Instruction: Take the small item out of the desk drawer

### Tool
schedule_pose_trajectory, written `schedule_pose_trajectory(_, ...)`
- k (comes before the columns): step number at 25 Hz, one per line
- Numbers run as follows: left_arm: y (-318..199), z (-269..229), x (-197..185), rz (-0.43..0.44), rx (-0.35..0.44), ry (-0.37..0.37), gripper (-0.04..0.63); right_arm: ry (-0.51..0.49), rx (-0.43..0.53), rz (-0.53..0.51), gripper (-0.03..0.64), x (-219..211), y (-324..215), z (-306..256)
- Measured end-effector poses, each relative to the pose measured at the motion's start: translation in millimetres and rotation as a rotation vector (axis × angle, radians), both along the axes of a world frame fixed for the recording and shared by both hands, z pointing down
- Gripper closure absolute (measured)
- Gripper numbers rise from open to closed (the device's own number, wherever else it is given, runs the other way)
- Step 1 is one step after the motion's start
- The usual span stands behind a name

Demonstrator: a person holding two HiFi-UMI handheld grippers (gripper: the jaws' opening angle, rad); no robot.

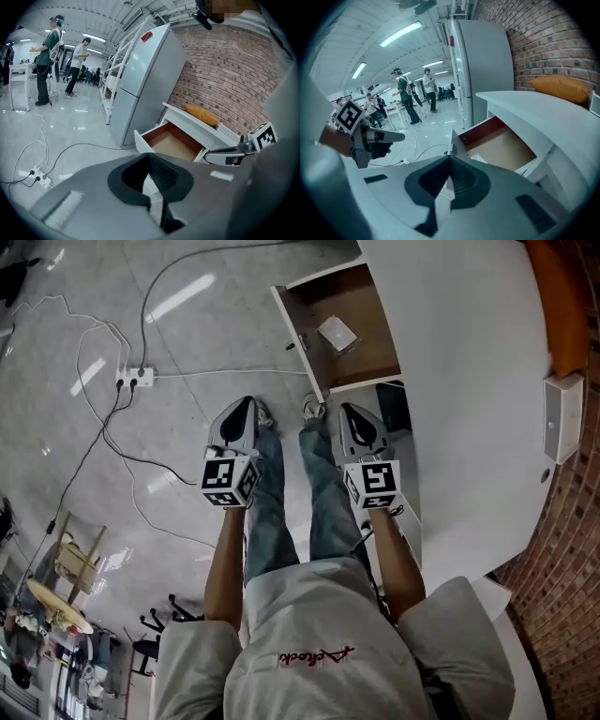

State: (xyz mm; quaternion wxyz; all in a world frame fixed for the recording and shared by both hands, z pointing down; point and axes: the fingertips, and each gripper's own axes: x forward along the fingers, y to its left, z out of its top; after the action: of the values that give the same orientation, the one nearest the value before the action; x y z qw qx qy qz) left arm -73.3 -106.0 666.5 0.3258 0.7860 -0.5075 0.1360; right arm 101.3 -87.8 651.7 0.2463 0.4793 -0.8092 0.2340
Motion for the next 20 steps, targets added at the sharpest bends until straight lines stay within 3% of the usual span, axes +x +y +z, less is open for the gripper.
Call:
schedule_pose_trajectory(10, -3, 32, 8, -0.009, 0.0, 0.007, 0.586, 0.013, -0.028, -0.021, 0.606, 6, 5, 35)
schedule_pose_trajectory(20, -7, 70, 9, 0.014, -0.011, 0.01, 0.586, 0.028, 0.02, -0.007, 0.605, 5, -28, 56)
